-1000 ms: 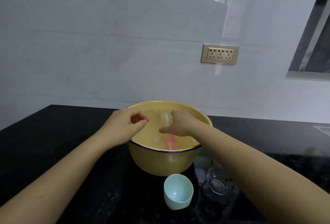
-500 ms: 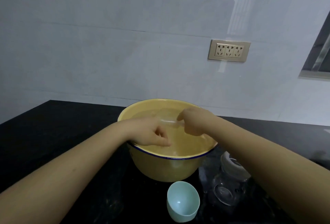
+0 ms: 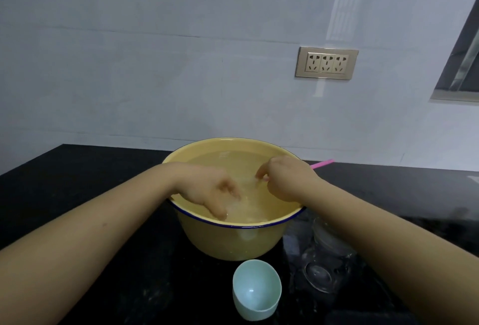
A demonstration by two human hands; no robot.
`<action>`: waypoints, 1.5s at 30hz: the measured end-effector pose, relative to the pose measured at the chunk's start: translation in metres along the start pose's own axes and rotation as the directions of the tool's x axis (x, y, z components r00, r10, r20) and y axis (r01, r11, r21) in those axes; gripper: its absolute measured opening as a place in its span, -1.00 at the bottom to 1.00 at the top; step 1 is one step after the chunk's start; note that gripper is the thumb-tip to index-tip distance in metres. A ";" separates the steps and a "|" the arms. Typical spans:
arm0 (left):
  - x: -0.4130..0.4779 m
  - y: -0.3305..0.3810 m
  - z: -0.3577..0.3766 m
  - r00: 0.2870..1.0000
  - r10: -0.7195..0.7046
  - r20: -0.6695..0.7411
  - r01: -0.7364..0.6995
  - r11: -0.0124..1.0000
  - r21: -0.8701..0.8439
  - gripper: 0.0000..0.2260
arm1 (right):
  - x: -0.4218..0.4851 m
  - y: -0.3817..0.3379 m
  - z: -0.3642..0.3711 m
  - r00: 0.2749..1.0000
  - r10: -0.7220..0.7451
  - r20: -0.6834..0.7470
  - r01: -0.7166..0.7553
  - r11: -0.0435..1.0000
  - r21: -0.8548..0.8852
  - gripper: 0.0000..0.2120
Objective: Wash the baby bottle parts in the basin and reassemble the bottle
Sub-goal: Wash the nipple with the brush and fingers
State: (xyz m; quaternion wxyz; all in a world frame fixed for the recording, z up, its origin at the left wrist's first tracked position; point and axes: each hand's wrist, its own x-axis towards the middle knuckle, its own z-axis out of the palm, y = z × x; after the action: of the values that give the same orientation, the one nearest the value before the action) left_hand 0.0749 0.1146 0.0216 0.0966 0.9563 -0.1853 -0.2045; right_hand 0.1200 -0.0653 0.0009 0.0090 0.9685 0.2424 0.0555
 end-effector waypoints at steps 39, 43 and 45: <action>0.017 -0.033 0.001 0.960 -0.181 -0.215 -0.052 0.637 -0.769 -0.61 | -0.005 0.007 -0.038 0.964 0.250 -0.092 -0.174 0.854 0.491 -0.69; 0.017 -0.037 0.000 0.956 -0.188 -0.227 -0.091 0.542 -0.835 -0.89 | -0.014 -0.005 -0.029 0.964 0.216 -0.153 -0.138 0.904 0.404 -0.65; 0.017 -0.038 0.000 0.952 -0.196 -0.235 -0.091 0.553 -0.828 -0.80 | -0.018 -0.009 -0.023 0.957 0.172 -0.232 -0.102 0.952 0.287 -0.61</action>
State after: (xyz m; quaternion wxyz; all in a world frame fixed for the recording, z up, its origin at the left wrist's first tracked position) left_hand 0.1014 0.1427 0.0058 0.5569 0.8212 -0.0206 -0.1225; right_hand 0.0977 -0.0655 0.0219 -0.1592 0.9599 0.1785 0.1462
